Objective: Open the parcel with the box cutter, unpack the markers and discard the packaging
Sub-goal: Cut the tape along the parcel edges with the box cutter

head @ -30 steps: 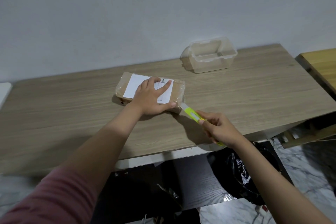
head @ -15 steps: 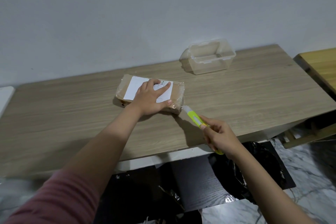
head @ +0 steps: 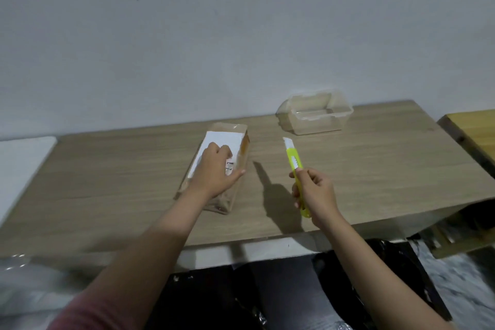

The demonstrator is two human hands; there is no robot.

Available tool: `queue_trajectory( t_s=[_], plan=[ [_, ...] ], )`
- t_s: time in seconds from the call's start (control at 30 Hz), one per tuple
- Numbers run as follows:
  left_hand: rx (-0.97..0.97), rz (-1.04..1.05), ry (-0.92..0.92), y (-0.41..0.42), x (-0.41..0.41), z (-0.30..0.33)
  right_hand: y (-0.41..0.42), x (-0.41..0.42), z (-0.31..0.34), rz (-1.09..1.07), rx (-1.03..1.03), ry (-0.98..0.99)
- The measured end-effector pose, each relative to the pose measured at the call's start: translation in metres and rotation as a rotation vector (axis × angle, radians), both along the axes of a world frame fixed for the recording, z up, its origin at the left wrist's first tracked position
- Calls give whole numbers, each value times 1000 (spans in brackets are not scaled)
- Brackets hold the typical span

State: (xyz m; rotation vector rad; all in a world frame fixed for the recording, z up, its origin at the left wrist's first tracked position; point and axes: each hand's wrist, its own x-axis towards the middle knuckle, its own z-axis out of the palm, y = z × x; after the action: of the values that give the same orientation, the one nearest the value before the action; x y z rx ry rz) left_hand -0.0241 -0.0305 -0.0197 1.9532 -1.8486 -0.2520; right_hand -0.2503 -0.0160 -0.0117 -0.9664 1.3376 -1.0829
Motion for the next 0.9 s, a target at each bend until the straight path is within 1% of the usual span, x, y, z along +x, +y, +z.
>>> queue_trajectory(
  t_s=[0.07, 0.1, 0.2, 0.27, 0.33, 0.4, 0.53, 0.7, 0.9],
  plan=[
    [38, 141, -100, 7, 5, -10, -2, 9, -2, -1, 11, 2],
    [81, 175, -133, 9, 7, -12, -2, 12, -3, -5, 13, 1],
    [208, 112, -123, 9, 12, -9, -4, 21, -7, 4, 20, 3],
    [293, 54, -148, 7, 16, -3, -6, 26, -9, 27, 27, 5],
    [364, 47, -163, 7, 19, 1, -9, 28, -10, 46, 24, 16],
    [404, 74, -107, 8, 21, 4, -14, 28, -9, 60, 22, 31],
    [384, 74, -77, 6, 25, 0, -29, 24, -5, 49, -6, 22],
    [351, 55, -77, 5, 28, -4, -40, 19, -1, 107, -63, 97],
    [325, 45, -72, 6, 29, -5, -47, 16, -4, 108, -31, 79]
  ],
)
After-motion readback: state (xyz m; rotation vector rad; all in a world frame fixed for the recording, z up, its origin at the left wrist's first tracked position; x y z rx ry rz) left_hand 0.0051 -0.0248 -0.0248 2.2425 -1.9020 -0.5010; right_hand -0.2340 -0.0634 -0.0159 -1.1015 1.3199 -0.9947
